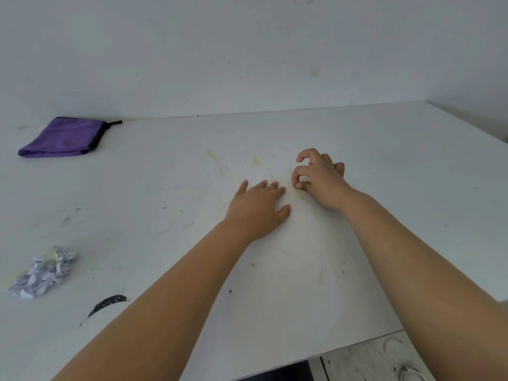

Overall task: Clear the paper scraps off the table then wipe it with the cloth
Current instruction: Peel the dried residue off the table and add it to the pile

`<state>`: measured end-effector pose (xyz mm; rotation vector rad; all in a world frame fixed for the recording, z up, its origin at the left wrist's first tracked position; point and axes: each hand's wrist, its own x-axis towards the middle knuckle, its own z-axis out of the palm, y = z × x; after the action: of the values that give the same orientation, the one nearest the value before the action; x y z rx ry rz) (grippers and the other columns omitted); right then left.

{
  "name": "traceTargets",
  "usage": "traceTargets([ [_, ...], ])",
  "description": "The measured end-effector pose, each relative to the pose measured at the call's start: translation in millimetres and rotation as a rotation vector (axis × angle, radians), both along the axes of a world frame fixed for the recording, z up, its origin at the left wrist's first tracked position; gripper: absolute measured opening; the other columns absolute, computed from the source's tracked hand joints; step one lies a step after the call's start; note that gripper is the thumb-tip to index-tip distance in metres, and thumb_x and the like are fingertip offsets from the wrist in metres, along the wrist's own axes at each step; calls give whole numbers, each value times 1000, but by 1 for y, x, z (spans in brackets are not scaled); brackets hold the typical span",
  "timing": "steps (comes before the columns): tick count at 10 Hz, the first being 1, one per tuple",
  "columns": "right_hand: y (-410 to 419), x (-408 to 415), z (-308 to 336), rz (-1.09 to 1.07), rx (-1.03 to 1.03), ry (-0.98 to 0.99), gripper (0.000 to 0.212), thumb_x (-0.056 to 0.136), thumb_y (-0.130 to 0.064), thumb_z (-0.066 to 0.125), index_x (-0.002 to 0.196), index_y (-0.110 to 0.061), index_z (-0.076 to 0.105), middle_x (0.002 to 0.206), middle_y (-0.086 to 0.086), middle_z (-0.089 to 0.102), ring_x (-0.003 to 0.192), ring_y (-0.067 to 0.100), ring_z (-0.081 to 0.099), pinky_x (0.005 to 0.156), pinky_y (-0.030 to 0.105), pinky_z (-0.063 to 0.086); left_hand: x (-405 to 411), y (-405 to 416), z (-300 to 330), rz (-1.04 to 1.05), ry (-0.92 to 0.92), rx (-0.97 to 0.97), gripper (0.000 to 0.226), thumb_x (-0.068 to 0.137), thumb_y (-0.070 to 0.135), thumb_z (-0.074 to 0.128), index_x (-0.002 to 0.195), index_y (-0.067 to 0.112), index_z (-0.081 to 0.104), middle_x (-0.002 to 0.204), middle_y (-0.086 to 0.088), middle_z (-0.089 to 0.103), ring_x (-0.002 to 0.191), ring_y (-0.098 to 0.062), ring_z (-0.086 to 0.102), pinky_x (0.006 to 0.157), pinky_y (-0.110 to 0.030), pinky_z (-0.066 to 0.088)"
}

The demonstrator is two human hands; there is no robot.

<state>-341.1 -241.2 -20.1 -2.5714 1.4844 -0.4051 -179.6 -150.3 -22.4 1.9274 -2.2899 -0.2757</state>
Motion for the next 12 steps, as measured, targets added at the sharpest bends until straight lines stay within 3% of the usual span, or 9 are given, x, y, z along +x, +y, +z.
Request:
traceTargets([
  [3, 6, -2, -2, -33, -86, -2, 19, 88, -13, 60, 81, -31, 65, 129, -13, 38, 115, 14, 37, 74, 23, 6, 0, 0, -1, -1, 8, 0, 55, 98, 47, 27, 148, 27, 22, 157, 8, 17, 145, -10, 11, 119, -37, 0],
  [5, 8, -2, -3, -43, -87, -22, 19, 89, -15, 59, 82, -32, 64, 130, -12, 37, 115, 15, 37, 80, 27, 9, 0, 1, -5, -19, 31, 26, 56, 99, 46, 23, 150, 24, 14, 159, 6, 9, 146, -11, 4, 119, -32, 4],
  [6, 9, -3, -4, -54, -83, -21, 19, 90, -16, 58, 84, -33, 63, 130, -13, 37, 114, 15, 37, 76, 26, 7, 1, 0, -6, -23, 41, 25, 56, 99, 46, 23, 150, 24, 14, 159, 6, 9, 146, -11, 4, 119, -31, 4],
  [11, 6, 0, -3, -63, -27, -11, 28, 87, -14, 56, 71, -37, 56, 111, -21, 35, 110, 20, 37, 66, 26, 7, 0, 1, -4, -14, 61, 36, 56, 99, 45, 25, 150, 24, 16, 158, 6, 10, 146, -11, 5, 119, -31, 5],
  [12, 7, -2, 1, -63, -66, -16, 17, 84, -17, 66, 84, -34, 64, 118, -16, 39, 111, 14, 39, 70, 25, 7, 1, 1, -4, -19, 62, 39, 56, 99, 45, 25, 150, 24, 16, 158, 6, 10, 146, -11, 5, 118, -31, 5],
])
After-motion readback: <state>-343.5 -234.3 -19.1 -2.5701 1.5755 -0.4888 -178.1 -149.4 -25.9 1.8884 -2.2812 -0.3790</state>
